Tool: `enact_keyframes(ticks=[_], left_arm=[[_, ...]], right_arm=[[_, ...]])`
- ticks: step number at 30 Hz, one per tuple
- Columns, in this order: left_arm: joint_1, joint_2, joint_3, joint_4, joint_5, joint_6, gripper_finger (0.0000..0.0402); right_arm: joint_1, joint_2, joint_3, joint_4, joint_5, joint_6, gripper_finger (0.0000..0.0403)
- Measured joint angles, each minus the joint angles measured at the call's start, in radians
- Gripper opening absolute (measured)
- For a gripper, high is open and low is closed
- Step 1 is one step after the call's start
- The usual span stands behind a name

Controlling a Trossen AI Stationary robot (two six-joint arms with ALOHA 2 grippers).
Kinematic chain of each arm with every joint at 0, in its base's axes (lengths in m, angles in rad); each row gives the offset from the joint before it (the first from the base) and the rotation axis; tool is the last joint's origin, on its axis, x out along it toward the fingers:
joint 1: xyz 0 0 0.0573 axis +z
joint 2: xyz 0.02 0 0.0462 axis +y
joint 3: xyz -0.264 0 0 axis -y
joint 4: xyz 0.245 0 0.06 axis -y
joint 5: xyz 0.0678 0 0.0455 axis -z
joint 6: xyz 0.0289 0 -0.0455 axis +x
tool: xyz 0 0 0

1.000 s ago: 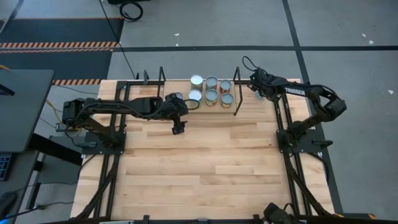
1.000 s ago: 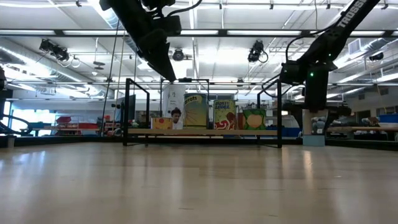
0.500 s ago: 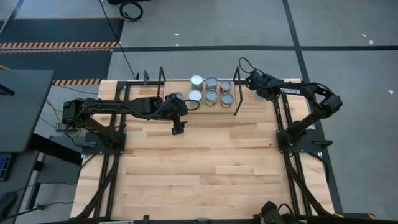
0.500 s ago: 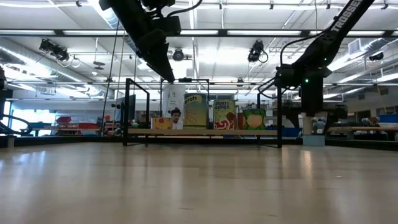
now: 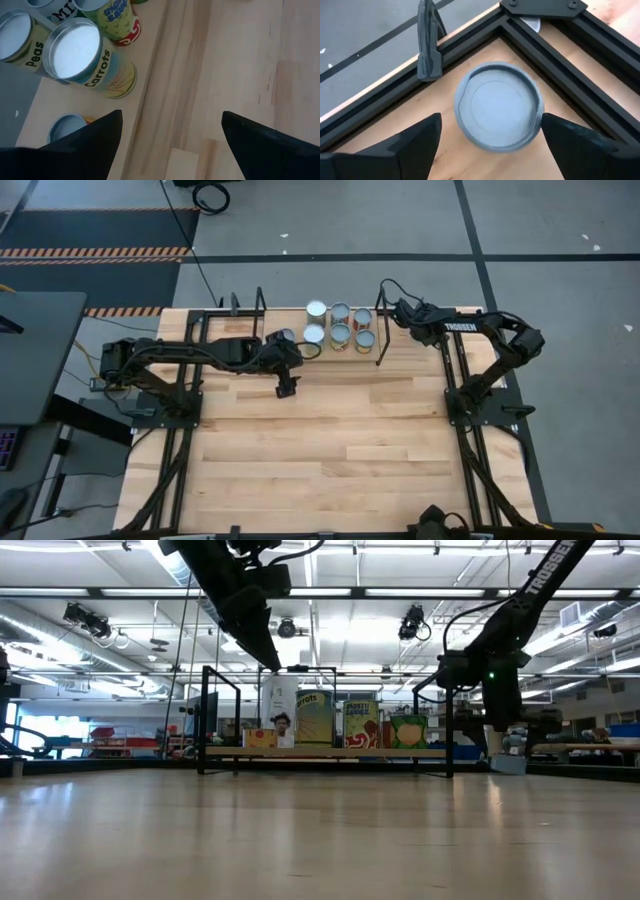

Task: Pick and place cans onto a shelf
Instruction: Put the canned salmon on the shelf

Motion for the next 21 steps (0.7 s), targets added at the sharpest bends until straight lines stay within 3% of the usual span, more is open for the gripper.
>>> enact_keyframes(ticks=[5,15,21], left_arm=[[-0.004,0.000,0.000,0.001,0.000,0.006,0.0346],[-0.004,0.000,0.000,0.001,0.000,0.016,0.0346],[-0.006,0.000,0.000,-0.002,0.000,0.017,0.0346]], right_arm=[[0.005,0.001,0.000,-0.007,-0.029,0.019,0.0349],[0.048,0.001,0.000,-0.091,0.038,0.133,0.0349],[0.004,0.001,-0.031,0.027,0.015,0.113,0.0350]])
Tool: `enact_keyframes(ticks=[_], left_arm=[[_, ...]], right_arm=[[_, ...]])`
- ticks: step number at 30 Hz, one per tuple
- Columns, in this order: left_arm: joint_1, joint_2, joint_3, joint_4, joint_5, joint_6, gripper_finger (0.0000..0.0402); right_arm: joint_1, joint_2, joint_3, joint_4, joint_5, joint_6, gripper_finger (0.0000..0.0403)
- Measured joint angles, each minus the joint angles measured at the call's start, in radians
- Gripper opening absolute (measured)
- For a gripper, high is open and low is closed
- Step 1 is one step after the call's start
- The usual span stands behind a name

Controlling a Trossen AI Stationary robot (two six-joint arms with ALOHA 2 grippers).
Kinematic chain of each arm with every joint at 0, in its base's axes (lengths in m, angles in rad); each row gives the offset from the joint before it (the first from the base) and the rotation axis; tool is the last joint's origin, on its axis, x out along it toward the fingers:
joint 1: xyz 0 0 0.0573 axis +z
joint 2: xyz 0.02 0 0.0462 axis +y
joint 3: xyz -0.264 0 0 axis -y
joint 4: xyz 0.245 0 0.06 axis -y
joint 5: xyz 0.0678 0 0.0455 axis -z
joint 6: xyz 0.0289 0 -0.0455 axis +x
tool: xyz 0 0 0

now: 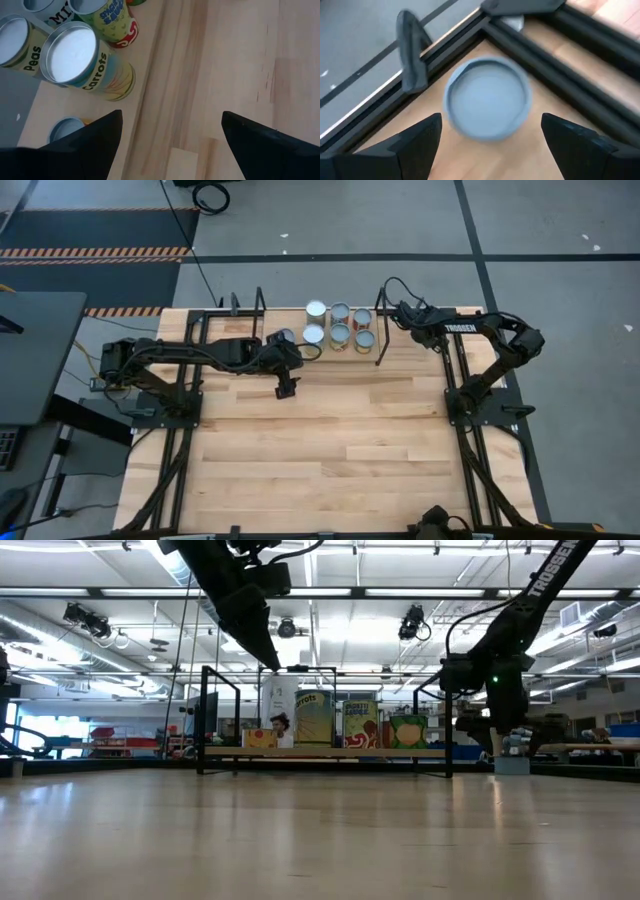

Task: Pick and place cans onto a shelf
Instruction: Put the canned salmon on the shelf

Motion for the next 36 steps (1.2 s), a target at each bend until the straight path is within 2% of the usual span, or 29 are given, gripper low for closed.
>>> enact_keyframes(ticks=[5,11,21,29,32,36], left_arm=[[-0.004,0.000,0.000,-0.022,0.000,0.000,0.0346],[-0.005,0.000,0.000,-0.022,0.000,0.001,0.0346],[-0.004,0.000,0.000,-0.027,0.000,0.008,0.0346],[-0.004,0.000,0.000,-0.027,0.000,0.008,0.0346],[-0.004,0.000,0.000,-0.027,0.000,0.008,0.0346],[-0.004,0.000,0.000,-0.028,0.000,0.008,0.0346]], right_arm=[[-0.013,-0.001,-0.002,-0.091,0.030,0.034,0.0349],[-0.037,-0.001,-0.048,0.026,0.004,0.013,0.0349],[-0.011,-0.004,-0.049,-0.004,-0.011,0.024,0.0349],[-0.003,-0.007,-0.045,-0.093,-0.026,0.096,0.0345],[-0.004,-0.007,-0.045,-0.083,-0.042,0.097,0.0322],[-0.003,-0.006,-0.046,-0.081,-0.046,0.110,0.0260]])
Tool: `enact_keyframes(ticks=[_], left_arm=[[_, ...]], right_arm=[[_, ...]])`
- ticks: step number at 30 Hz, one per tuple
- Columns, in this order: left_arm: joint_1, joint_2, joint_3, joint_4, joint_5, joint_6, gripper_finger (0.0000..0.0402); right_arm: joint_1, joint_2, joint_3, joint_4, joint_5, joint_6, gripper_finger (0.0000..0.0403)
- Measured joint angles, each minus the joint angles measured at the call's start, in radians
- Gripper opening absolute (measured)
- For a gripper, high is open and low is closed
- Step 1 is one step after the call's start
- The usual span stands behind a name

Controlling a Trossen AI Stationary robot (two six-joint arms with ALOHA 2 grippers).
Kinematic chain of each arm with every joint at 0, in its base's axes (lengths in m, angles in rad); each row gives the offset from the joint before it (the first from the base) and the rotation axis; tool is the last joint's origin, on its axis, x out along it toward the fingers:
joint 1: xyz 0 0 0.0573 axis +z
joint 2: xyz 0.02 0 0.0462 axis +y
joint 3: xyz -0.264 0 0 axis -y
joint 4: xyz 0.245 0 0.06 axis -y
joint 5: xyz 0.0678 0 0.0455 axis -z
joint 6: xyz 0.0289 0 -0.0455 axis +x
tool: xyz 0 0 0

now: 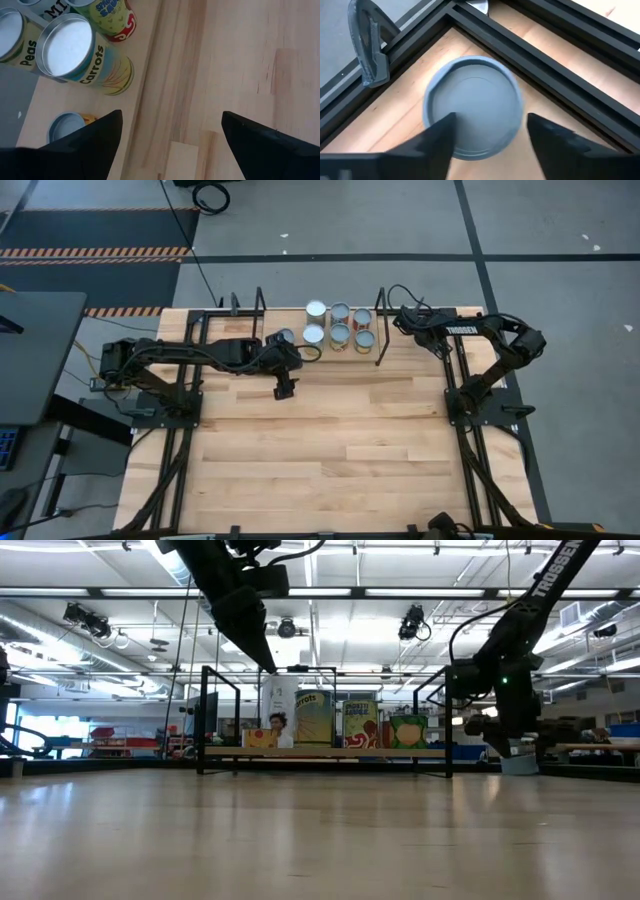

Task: Pick and place cans onto a shelf
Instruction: Put the canned salmon on the shelf

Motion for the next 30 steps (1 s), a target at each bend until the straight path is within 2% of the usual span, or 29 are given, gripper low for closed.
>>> enact_keyframes(ticks=[6,9,14,21,25,30], left_arm=[[0.000,0.000,0.000,0.000,0.000,0.001,0.0346],[0.000,0.000,0.000,0.000,0.000,0.035,0.0346],[0.014,0.000,0.000,0.005,0.000,0.079,0.0346],[0.045,-0.002,0.000,-0.001,0.000,0.078,0.0346],[0.047,-0.011,0.001,0.005,-0.001,0.078,0.0346],[0.046,-0.024,0.001,0.008,0.000,0.015,0.0346]], right_arm=[[0.000,0.001,-0.002,-0.009,0.005,0.000,0.0143],[0.007,0.001,-0.002,-0.012,0.001,-0.003,0.0100],[0.037,-0.058,-0.006,-0.059,-0.052,-0.073,0.0051],[0.067,-0.294,-0.007,-0.350,-0.137,-0.440,0.0020],[0.219,-0.426,-0.006,-0.496,-0.208,-0.539,0.0027],[0.565,-0.513,-0.006,-0.453,-0.247,-0.545,0.0024]])
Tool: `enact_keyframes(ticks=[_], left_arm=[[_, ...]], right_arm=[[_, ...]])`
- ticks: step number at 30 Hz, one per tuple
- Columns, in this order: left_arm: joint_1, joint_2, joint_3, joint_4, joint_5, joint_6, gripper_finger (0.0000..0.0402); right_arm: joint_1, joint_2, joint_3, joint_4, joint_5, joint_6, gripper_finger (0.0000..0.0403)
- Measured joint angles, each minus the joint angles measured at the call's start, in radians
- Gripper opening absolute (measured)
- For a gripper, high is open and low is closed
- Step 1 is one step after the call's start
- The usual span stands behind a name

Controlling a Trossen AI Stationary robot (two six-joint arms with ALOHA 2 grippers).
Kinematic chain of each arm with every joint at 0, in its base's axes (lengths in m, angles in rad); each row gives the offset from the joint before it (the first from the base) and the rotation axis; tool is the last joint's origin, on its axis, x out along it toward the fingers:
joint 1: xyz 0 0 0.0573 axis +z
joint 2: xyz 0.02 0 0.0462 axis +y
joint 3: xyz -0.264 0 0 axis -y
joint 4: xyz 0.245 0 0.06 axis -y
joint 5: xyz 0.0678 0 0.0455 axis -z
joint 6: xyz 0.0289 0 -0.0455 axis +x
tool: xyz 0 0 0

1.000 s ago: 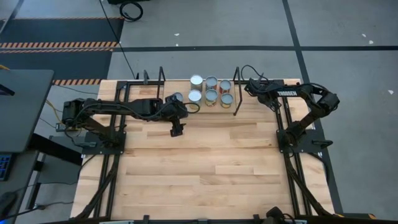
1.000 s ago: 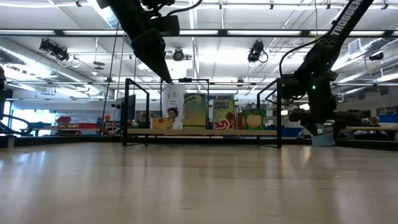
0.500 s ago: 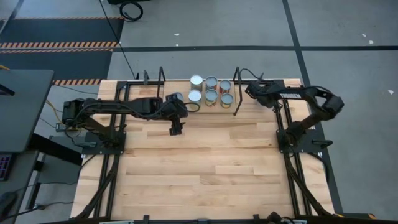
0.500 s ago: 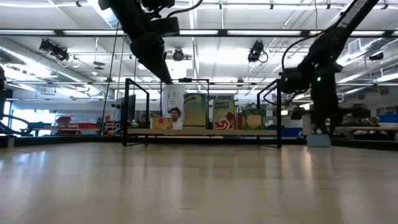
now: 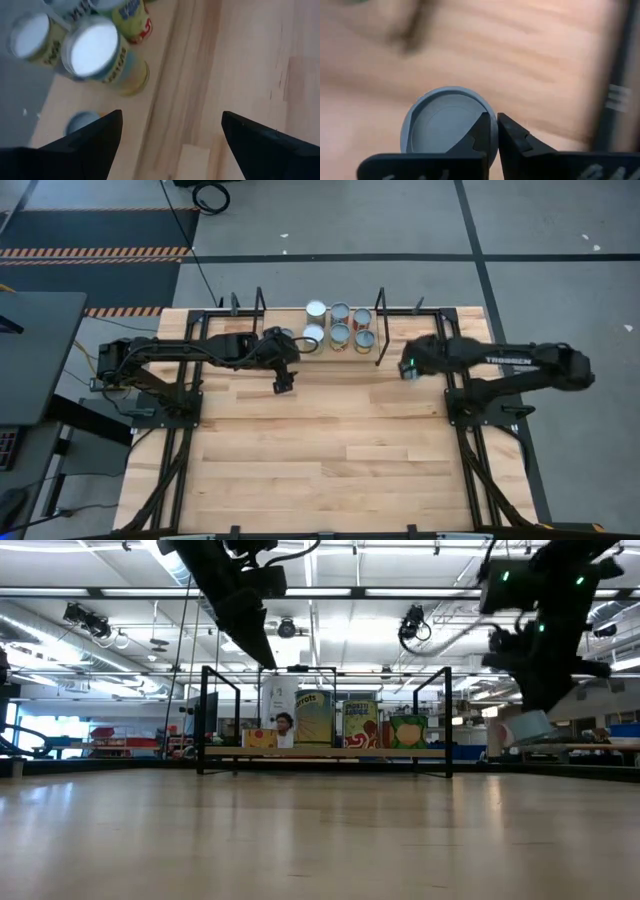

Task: Pick and place cans onto a shelf
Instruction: Put the canned salmon on the shelf

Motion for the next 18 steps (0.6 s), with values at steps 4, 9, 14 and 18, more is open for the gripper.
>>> enact_keyframes(ticks=[4,9,14,18], left_arm=[[-0.033,-0.004,-0.001,0.016,-0.004,-0.099,0.0346],[-0.162,-0.004,-0.001,0.085,-0.009,-0.120,0.0345],[-0.312,0.005,-0.050,0.274,-0.010,-0.032,0.0345],[-0.372,0.007,-0.236,0.653,0.054,-0.036,0.0345]], right_arm=[[0.294,0.039,0.001,0.122,0.035,-0.048,0.0017],[0.523,0.136,0.001,0.299,0.140,-0.109,0.0028],[0.567,0.227,0.002,0.498,0.111,-0.332,0.0025],[0.569,0.305,0.002,0.645,0.030,-0.535,0.0020]])
